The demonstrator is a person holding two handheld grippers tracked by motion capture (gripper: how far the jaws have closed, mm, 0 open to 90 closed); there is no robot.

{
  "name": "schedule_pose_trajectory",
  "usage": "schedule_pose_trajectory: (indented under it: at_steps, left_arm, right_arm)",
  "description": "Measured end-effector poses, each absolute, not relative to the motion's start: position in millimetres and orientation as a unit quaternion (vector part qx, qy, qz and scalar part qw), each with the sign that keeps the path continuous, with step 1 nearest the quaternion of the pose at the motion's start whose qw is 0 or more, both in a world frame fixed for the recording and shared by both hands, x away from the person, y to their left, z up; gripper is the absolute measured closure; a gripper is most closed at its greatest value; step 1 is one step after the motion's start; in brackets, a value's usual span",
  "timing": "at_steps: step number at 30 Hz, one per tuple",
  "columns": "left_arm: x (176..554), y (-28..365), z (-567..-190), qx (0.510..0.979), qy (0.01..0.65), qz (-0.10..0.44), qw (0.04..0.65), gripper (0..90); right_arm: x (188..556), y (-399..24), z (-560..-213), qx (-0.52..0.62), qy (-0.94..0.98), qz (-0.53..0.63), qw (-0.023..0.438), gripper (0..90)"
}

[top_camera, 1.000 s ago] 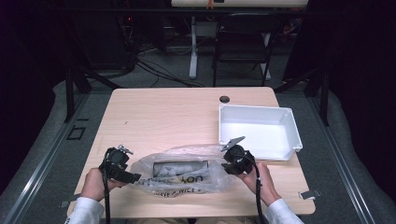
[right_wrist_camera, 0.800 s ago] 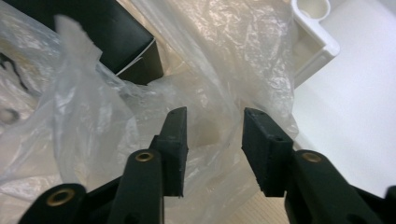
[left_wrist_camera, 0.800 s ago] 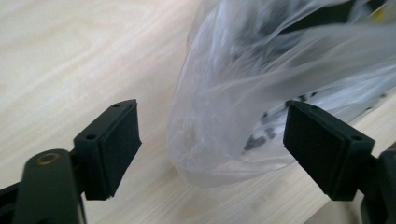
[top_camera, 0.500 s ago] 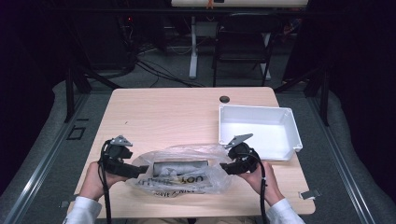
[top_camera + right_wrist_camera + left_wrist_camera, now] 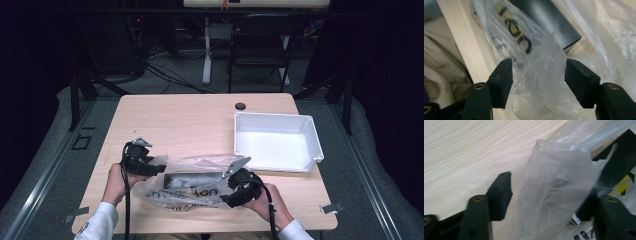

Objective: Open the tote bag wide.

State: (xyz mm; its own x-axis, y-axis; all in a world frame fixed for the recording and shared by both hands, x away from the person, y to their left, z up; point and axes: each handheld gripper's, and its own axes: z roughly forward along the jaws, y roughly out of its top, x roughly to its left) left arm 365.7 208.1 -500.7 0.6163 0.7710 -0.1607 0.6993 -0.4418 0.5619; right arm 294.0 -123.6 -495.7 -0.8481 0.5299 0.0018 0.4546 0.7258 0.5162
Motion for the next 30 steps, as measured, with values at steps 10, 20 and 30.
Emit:
schedule_pose_trajectory:
  at_steps: [10, 20, 30]
  left_arm:
    - [380, 200, -521, 0.844, 0.451, 0.056, 0.285, 77.1]
    - [395, 194, -532, 0.839, 0.469, 0.111, 0.254, 88.0]
    - [419, 198, -541, 0.824, 0.496, 0.15, 0.227, 88.6]
  right_arm:
    - [300, -118, -529, 0.259, 0.944, 0.195, 0.06, 86.5]
    - [302, -122, -537, 0.261, 0.949, 0.17, 0.052, 90.0]
    - [311, -134, -539, 0.284, 0.943, 0.163, 0.054, 90.0]
